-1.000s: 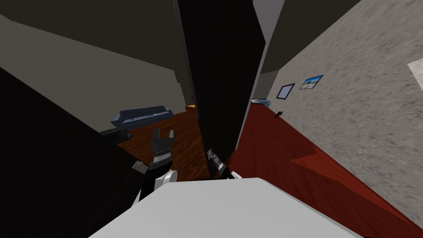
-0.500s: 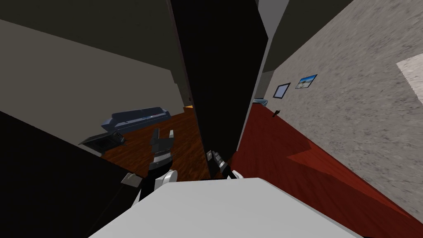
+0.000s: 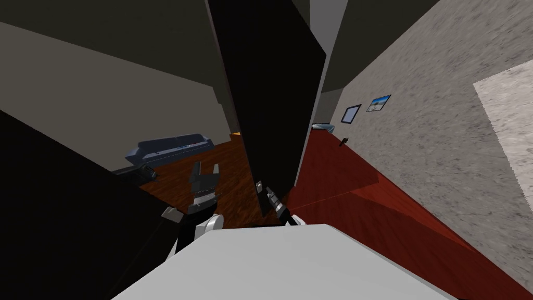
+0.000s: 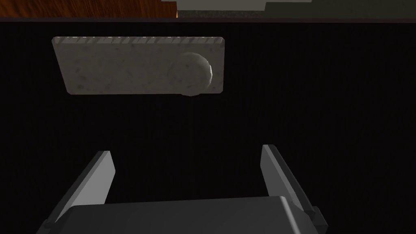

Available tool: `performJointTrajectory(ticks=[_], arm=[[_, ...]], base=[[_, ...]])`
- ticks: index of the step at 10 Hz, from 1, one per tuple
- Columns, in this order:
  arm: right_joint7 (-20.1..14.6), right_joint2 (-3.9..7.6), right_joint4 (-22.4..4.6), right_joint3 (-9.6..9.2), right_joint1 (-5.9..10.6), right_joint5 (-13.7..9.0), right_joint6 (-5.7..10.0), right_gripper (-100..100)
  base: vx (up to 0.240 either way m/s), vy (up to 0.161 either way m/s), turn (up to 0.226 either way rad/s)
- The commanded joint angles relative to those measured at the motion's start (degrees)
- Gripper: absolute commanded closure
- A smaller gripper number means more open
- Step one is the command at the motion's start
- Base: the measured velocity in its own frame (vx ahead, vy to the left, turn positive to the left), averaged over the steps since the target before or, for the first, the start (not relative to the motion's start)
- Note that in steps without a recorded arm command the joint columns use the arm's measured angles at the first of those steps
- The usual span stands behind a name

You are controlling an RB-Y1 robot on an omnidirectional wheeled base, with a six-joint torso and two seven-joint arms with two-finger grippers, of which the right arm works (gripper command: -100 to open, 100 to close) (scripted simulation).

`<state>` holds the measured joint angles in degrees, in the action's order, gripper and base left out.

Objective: Push the door open

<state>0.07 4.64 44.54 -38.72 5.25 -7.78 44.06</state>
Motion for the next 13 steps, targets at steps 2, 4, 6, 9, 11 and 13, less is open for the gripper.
performJointTrajectory(ticks=[2,4,6,9,11,13], arm=[[-0.3,-0.42,0.7,-0.40,-0.25,-0.1,-0.64,-100],[-0.3,-0.51,0.6,-0.42,-0.23,-0.1,-0.65,-100],[-0.2,-0.37,0.4,-0.20,-0.24,-0.1,-0.37,-100],[0.0,-0.45,0.0,0.14,-0.21,-0.1,0.06,-100],[0.1,-0.71,-0.4,0.42,-0.17,-0.2,0.40,-100],[0.3,-1.12,-0.6,0.66,-0.15,-0.2,0.70,-100]], base=[[-0.225,-0.092,-0.033],[-0.171,-0.040,-0.012],[0.109,0.073,0.026],[0.152,0.119,0.018],[0.186,0.141,0.027],[0.187,0.093,0.023]])
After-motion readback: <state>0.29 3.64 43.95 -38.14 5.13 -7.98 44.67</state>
